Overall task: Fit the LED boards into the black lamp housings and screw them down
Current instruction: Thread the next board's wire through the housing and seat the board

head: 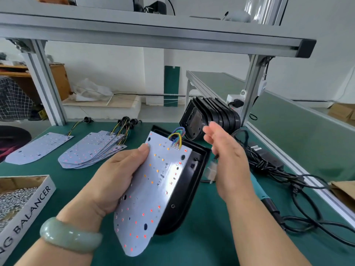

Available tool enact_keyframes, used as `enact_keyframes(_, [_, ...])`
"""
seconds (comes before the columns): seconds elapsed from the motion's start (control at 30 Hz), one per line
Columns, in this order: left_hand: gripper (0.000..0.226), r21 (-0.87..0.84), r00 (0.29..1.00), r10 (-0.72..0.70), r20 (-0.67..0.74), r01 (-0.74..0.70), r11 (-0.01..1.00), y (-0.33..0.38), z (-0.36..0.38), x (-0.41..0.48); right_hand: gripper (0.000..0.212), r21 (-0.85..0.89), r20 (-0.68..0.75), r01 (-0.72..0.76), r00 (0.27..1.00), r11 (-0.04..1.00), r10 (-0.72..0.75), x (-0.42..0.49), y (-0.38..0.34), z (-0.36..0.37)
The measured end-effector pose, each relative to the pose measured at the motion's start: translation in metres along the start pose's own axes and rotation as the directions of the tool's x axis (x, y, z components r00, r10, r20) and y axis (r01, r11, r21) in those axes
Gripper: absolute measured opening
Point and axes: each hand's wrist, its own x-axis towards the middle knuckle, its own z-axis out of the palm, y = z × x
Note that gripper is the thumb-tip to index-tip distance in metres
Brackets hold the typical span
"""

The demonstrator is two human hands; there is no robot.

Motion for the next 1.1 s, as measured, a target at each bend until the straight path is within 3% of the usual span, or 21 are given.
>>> enact_keyframes(0.03, [0.039, 0.036, 1.000, 0.013, 0.018, -0.013, 0.999, -0.001, 0.000, 0.000, 0.041, -0.099, 0.046, 0.041, 0.998, 0.994, -0.037, -0.003, -0.005, 0.004])
enact_keyframes(0.1, [0.042, 0.099, 0.998, 0.050, 0.042, -0.054, 0.994, 0.000, 0.002, -0.001, 0.035, -0.398, 0.080, 0.107, 0.993, 0.911, -0.081, -0.007, -0.014, 0.012])
enact_keyframes(0.17, [0.043, 0.193, 0.992, 0.116, 0.054, -0.125, 0.973, 0.002, 0.004, -0.003, 0.047, -0.751, 0.094, 0.156, 0.987, 0.642, -0.131, -0.007, -0.024, 0.012])
enact_keyframes(0.2, [0.043, 0.256, 0.985, 0.163, 0.063, -0.173, 0.951, 0.004, 0.005, -0.003, 0.053, -0.856, 0.116, 0.172, 0.983, 0.488, -0.143, -0.005, -0.030, 0.011])
enact_keyframes(0.23, [0.044, 0.310, 0.974, 0.211, 0.078, -0.224, 0.924, 0.005, 0.005, -0.003, 0.053, -0.897, 0.143, 0.178, 0.983, 0.405, -0.115, -0.002, -0.036, 0.010])
enact_keyframes(0.3, [0.056, 0.375, 0.952, 0.281, 0.119, -0.305, 0.876, 0.005, 0.008, -0.002, 0.039, -0.854, 0.215, 0.160, 0.975, 0.495, 0.057, 0.007, -0.047, 0.008])
enact_keyframes(0.37, [0.067, 0.412, 0.936, 0.320, 0.146, -0.351, 0.841, 0.004, 0.011, -0.002, 0.032, -0.785, 0.371, 0.168, 0.899, 0.596, 0.234, 0.015, -0.053, 0.007])
enact_keyframes(0.43, [0.068, 0.409, 0.929, 0.342, 0.139, -0.368, 0.835, 0.004, 0.012, -0.003, 0.006, -0.758, 0.472, 0.259, 0.851, 0.599, 0.229, 0.017, -0.056, 0.011])
enact_keyframes(0.57, [0.068, 0.352, 0.929, 0.350, 0.120, -0.370, 0.860, 0.003, 0.009, -0.003, 0.031, -0.773, 0.447, 0.292, 0.881, 0.563, 0.157, 0.017, -0.050, 0.019])
enact_keyframes(0.7, [0.064, 0.295, 0.935, 0.348, 0.068, -0.352, 0.888, -0.001, 0.011, -0.001, 0.042, -0.788, 0.420, 0.287, 0.897, 0.545, 0.136, 0.015, -0.046, 0.022])
enact_keyframes(0.77, [0.063, 0.296, 0.940, 0.338, 0.045, -0.335, 0.894, -0.003, 0.010, 0.001, 0.040, -0.755, 0.427, 0.273, 0.895, 0.596, 0.131, 0.016, -0.044, 0.022])
enact_keyframes(0.83, [0.062, 0.360, 0.939, 0.340, 0.056, -0.337, 0.870, -0.005, 0.009, 0.004, 0.029, -0.686, 0.499, 0.253, 0.846, 0.682, 0.188, 0.015, -0.045, 0.019])
enact_keyframes(0.93, [0.063, 0.411, 0.940, 0.337, 0.051, -0.327, 0.851, -0.006, 0.007, 0.005, 0.030, -0.604, 0.562, 0.217, 0.798, 0.767, 0.217, 0.015, -0.047, 0.013])
enact_keyframes(1.1, [0.059, 0.387, 0.933, 0.358, 0.033, -0.342, 0.856, -0.007, 0.008, 0.004, 0.045, -0.615, 0.559, 0.258, 0.809, 0.745, 0.181, 0.017, -0.046, 0.019])
